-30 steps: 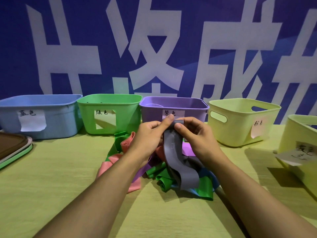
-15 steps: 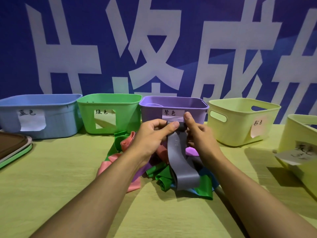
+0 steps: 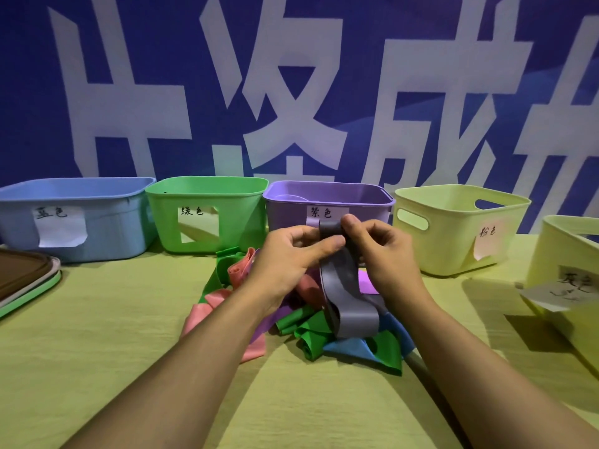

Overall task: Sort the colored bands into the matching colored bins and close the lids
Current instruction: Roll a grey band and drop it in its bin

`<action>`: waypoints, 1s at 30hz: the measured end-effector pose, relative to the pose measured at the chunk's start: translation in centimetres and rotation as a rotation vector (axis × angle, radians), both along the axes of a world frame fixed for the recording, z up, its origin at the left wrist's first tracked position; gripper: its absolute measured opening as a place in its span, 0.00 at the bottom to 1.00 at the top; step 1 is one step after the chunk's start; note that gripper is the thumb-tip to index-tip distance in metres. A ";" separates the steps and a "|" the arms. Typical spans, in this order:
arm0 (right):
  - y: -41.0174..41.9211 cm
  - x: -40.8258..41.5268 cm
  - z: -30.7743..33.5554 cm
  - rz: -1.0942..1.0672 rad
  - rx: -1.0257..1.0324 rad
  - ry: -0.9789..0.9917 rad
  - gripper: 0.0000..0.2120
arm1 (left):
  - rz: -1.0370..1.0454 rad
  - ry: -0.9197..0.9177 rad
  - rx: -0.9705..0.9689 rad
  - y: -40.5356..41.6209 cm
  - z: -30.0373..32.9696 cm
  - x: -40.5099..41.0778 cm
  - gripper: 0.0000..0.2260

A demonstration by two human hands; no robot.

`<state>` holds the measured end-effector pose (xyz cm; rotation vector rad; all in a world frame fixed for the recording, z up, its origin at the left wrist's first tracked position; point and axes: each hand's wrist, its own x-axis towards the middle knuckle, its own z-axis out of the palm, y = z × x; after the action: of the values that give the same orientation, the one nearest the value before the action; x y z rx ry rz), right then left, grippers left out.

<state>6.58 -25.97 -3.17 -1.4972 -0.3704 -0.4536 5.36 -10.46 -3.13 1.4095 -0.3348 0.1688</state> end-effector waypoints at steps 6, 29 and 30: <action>0.2 -0.2 -0.1 0.019 -0.001 -0.033 0.15 | 0.022 0.012 -0.034 0.1 0.1 0.1 0.07; 0.1 0.6 -0.8 0.113 -0.119 -0.172 0.15 | 0.063 0.098 -0.117 0.2 0.8 -0.3 0.16; 0.0 0.6 -0.8 0.120 -0.122 -0.168 0.15 | 0.055 0.097 -0.124 0.3 0.9 -0.4 0.16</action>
<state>7.15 -25.99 -3.96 -1.5498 -0.6262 -0.4693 4.99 -10.14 -2.25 1.3003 -0.2019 0.1629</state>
